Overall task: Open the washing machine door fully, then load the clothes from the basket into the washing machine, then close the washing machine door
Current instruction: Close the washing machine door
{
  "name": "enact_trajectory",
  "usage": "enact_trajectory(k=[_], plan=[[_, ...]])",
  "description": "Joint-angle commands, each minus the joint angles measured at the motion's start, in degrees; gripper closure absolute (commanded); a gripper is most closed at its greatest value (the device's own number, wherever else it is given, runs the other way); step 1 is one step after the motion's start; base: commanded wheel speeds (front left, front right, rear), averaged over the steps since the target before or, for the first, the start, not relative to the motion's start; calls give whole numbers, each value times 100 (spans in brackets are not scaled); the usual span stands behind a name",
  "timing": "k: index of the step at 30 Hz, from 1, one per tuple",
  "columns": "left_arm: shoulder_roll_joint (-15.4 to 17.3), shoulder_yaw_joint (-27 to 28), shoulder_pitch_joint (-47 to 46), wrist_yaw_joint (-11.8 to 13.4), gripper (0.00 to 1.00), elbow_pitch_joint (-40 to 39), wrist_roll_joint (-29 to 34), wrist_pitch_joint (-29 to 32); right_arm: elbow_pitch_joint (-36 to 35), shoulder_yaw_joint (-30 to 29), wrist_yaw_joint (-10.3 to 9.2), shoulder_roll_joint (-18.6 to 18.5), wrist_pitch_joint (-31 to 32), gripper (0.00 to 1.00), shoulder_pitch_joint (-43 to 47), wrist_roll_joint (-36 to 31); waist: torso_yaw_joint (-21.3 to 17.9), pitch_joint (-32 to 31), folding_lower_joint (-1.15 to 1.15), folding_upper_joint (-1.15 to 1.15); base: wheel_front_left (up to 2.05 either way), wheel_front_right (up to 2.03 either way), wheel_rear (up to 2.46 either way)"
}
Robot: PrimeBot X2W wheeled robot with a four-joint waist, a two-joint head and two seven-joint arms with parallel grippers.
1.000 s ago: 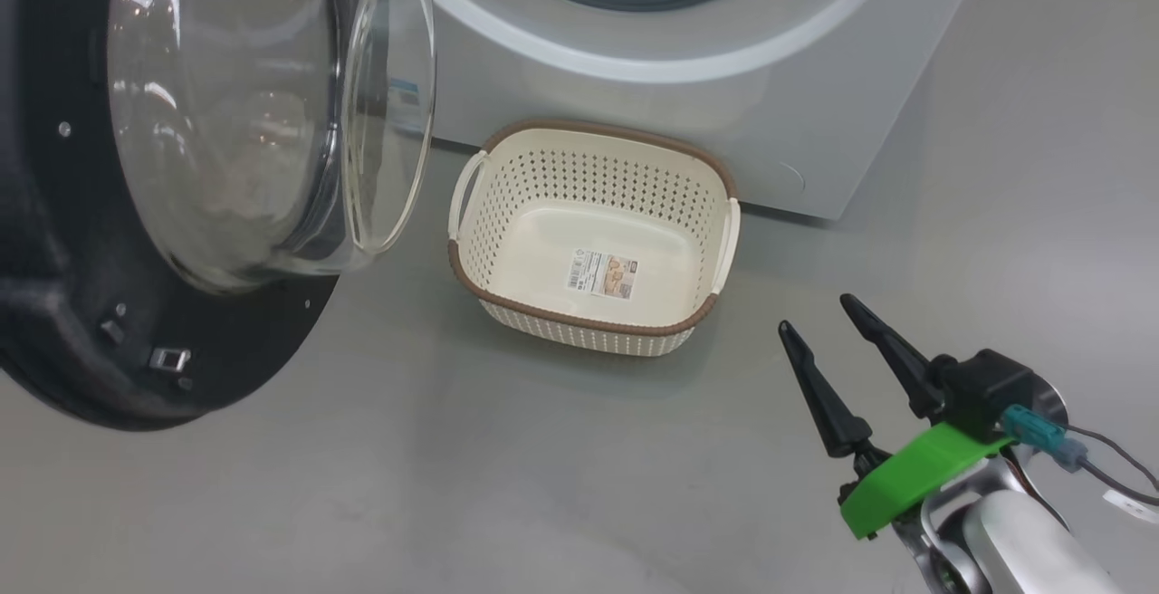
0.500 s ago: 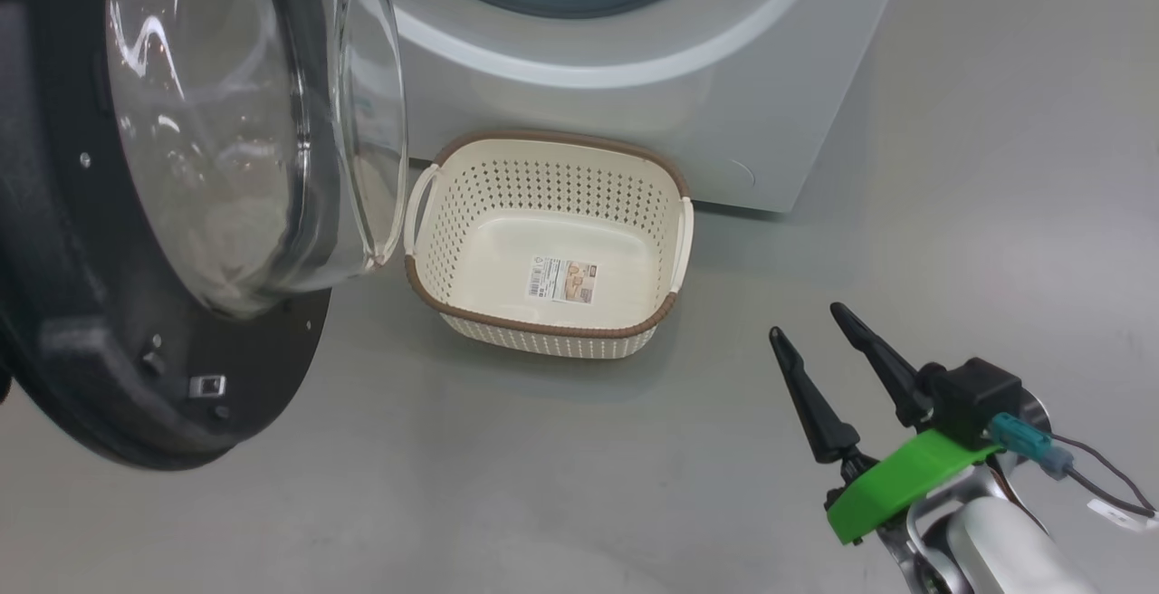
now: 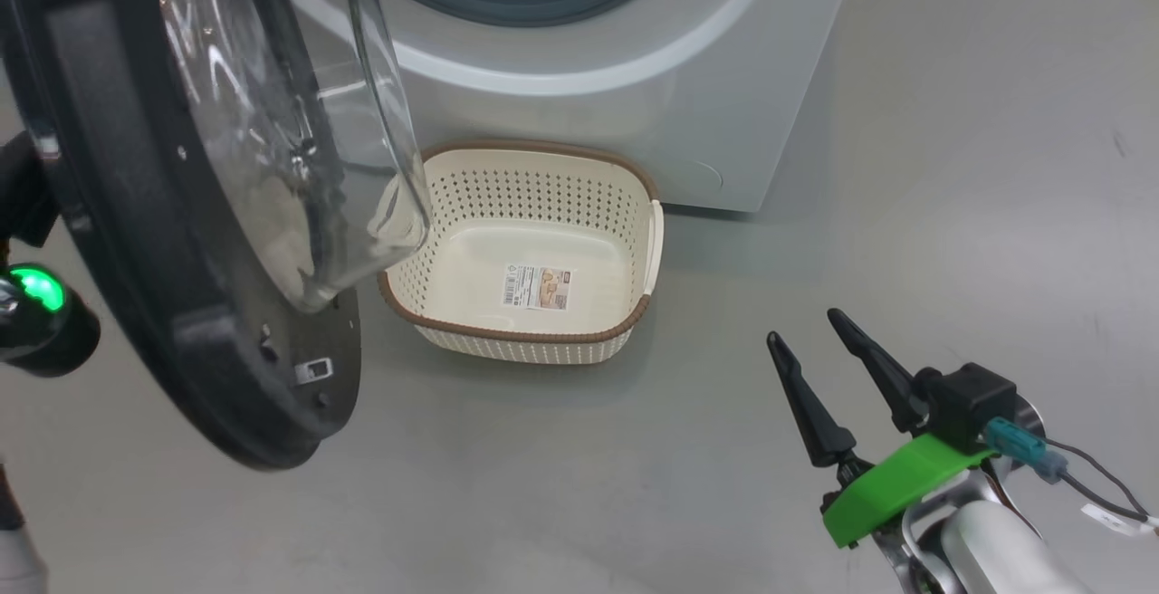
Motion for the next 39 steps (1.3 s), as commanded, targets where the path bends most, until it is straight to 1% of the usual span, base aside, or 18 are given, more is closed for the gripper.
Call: enact_trajectory(k=[1,7,12,18,25,26,34,36,39], plan=[[126,16,-303,-101,100,-221,12,19,-137,89,-15,18,-76,0,-151,44,-18,1,0,0,0,0,0],[-225,-66,-420,-332,100,-169,-27,-151,-107,105,-15,34,-87,0,-182,62,-110,8,0,0,0,0,0],[-495,-131,-546,-607,100,-14,-17,-367,-92,98,-15,32,-93,0,-208,75,-256,2,0,0,0,0,0],[-640,-240,-635,-829,100,200,44,-551,-88,59,-15,48,-95,0,-202,90,-436,8,0,0,0,0,0],[-789,-340,-811,-1165,100,478,-26,-884,-127,-30,-15,57,-96,0,-167,83,-628,79,0,0,0,0,0],[-789,-340,-811,-1165,100,478,-26,-884,-127,-30,-15,57,-96,0,-167,83,-628,79,0,0,0,0,0],[-839,-429,-894,-1438,100,754,124,-1396,-147,-32,-15,82,-97,0,-141,79,-871,89,0,0,0,0,0],[-849,-460,-932,-1497,100,839,168,-1610,-151,-19,-15,94,-97,0,-135,84,-946,84,0,0,0,0,0],[-857,-492,-960,-1530,100,913,170,-1805,-151,-6,-15,104,-97,0,-139,80,-1025,83,0,0,0,0,0]])
